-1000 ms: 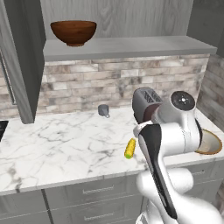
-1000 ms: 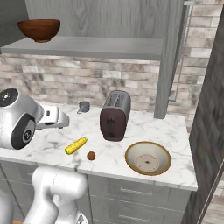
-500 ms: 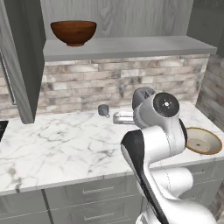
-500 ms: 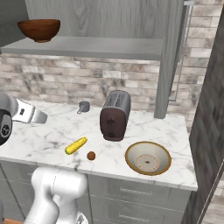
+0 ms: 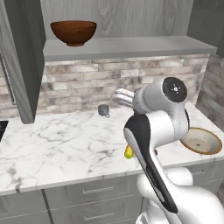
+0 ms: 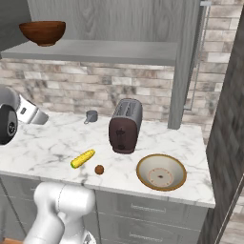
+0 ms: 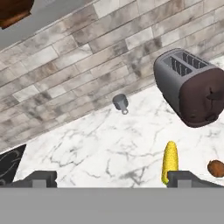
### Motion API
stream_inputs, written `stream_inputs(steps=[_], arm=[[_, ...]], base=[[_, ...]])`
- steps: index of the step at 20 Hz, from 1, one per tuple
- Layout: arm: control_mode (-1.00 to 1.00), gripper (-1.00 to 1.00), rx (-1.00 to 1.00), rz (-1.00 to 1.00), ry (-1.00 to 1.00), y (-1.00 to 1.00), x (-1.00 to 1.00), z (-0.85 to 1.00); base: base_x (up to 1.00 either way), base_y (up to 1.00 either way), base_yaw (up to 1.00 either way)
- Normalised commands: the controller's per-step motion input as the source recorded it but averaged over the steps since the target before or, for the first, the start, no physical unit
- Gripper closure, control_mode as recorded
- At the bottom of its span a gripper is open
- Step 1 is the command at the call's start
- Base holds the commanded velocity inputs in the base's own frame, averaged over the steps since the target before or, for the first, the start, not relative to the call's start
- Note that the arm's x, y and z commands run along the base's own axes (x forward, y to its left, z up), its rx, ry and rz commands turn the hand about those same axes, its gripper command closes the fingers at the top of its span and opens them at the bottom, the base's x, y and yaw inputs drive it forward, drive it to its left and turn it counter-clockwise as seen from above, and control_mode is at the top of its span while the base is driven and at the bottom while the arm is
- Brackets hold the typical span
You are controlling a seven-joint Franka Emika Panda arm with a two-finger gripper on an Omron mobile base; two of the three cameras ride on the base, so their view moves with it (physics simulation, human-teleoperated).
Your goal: Pick both bowls and place them on the counter. Then place the cookie dough ball in one bowl and place the corn in the other bowl.
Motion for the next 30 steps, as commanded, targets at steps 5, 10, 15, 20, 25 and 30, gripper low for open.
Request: stream_inputs(steps=[5,10,15,20,25,30], arm=[[-1.0,-1.0,0.29,0.0,-0.1,0.05,0.28,0.45],[-1.0,-1.0,0.25,0.0,-0.12,0.16,0.19,0.56],[-1.0,-1.0,0.21,0.0,-0.07,0.16,0.2,0.64],[-1.0,-1.0,0.17,0.0,-0.01,0.1,0.32,0.62],[-1.0,-1.0,0.12,0.0,0.01,0.04,0.51,0.58],[-1.0,-1.0,0.1,0.01,0.04,0.02,0.53,0.43]], base=[[0.0,0.0,0.0],[0.0,0.0,0.0],[0.0,0.0,0.0],[0.0,0.0,0.0],[0.0,0.0,0.0],[0.0,0.0,0.0]])
